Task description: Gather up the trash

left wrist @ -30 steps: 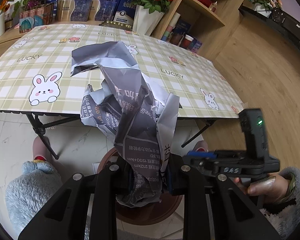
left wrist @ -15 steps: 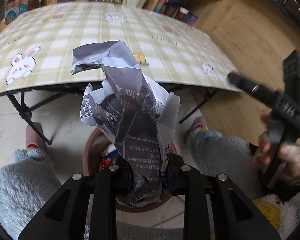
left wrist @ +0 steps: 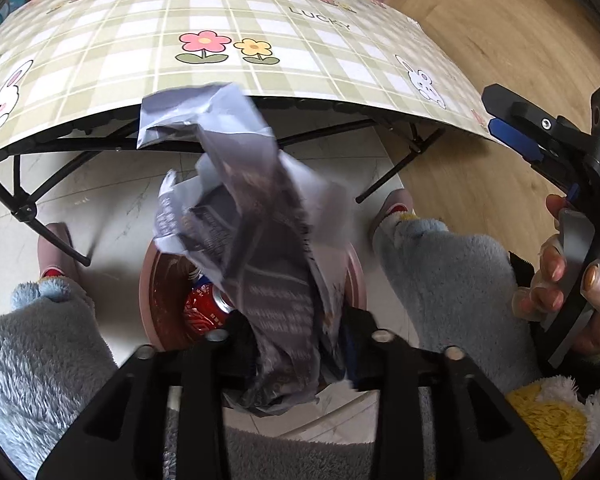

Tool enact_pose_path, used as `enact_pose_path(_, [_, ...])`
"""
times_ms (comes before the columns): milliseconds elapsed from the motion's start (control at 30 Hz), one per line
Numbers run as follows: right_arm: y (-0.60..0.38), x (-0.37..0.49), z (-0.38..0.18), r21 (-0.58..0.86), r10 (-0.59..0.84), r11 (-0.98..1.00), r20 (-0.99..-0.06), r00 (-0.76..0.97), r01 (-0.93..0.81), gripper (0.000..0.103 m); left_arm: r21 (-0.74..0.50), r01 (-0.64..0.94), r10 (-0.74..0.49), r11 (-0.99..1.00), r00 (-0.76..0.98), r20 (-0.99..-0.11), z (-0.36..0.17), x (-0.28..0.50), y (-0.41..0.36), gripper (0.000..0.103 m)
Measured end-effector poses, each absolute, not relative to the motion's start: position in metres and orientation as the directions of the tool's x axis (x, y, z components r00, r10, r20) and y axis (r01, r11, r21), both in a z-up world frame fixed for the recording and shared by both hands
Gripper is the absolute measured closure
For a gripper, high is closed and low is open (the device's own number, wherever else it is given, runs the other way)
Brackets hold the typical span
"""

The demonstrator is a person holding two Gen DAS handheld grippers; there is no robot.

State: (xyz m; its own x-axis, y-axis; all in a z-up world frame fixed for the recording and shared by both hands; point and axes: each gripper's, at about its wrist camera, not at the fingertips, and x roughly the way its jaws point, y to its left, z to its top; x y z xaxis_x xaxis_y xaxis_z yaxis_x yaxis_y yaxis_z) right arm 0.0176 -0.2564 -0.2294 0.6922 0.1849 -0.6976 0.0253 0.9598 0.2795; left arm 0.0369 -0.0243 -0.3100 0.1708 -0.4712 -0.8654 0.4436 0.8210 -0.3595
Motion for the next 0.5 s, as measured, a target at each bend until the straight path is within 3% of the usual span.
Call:
enact_pose_path(100, [-0.2552, 0.0184, -0.2321, 0.281, 0.187, 0.96, -0.703, 0.686, 0.025, 0.006, -0.349, 0.439, -0.465, 0.828, 0.188, -0.865, -0.307, 0.0359, -0.0229, 0.038])
enact_pose_path(200, [-0.2559, 0.0186, -0.2351, 0.286, 0.185, 0.958, -0.708, 0.681, 0.036, 0.006, -0.348, 0.421, -0.461, 0.838, 0.205, -0.863, -0.3056, 0.0377, -0.0196, 0.031])
enact_pose_path(500, [-0.2539, 0.0164, -0.2396, 0.295, 0.19, 0.954, -0.72, 0.667, 0.046, 0.006, -0.358, 0.43, -0.476, 0.829, 0.205, -0.855, -0.3021, 0.0376, -0.0217, 0.03])
